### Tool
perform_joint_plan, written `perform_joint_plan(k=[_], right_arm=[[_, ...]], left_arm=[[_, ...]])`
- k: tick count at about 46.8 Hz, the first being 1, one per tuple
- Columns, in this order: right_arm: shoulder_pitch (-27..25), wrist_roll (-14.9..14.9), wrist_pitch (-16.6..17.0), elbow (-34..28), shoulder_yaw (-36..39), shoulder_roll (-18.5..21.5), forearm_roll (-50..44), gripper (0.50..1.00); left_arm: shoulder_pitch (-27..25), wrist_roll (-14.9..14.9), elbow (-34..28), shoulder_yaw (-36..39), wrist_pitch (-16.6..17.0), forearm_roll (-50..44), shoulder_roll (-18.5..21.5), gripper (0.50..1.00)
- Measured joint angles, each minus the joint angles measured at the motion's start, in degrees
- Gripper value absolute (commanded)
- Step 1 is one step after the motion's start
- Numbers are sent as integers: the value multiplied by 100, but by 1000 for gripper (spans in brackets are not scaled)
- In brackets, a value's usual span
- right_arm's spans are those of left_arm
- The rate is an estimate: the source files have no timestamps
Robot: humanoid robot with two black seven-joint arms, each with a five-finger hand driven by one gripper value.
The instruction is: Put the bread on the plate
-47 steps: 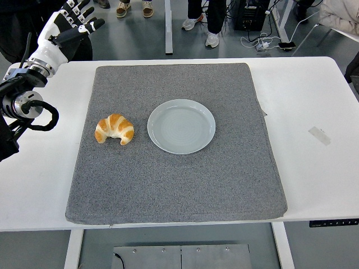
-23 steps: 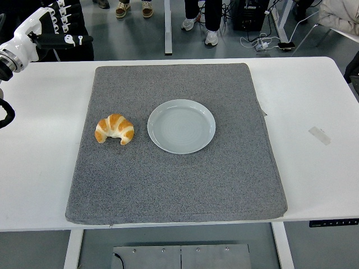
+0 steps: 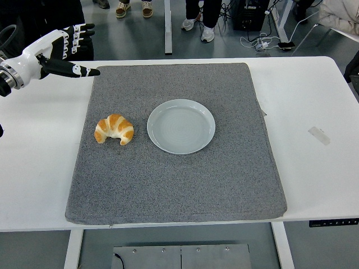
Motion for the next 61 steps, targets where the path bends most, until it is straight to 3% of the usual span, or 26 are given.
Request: perform_joint_plan(k=[9, 18, 30, 39, 61], right_arm=[[0, -1, 0, 0, 0, 0, 0, 1000], [0, 0, 0, 1, 1, 0, 0, 1000], [0, -1, 0, 0, 0, 0, 0, 1000], [-1, -1, 0, 1, 0, 0, 2, 1000], [-1, 0, 0, 0, 0, 0, 2, 1000]], left_arm=[[-81, 178, -618, 202, 772, 621, 295, 983], [-85, 469, -669, 448, 1195, 1374, 263, 981], [-85, 585, -820, 741, 1296, 1847, 229, 981], [-56, 943, -942, 869, 1320, 2288, 177, 981], [48, 1146, -900, 1185, 2188, 2706, -362, 980]])
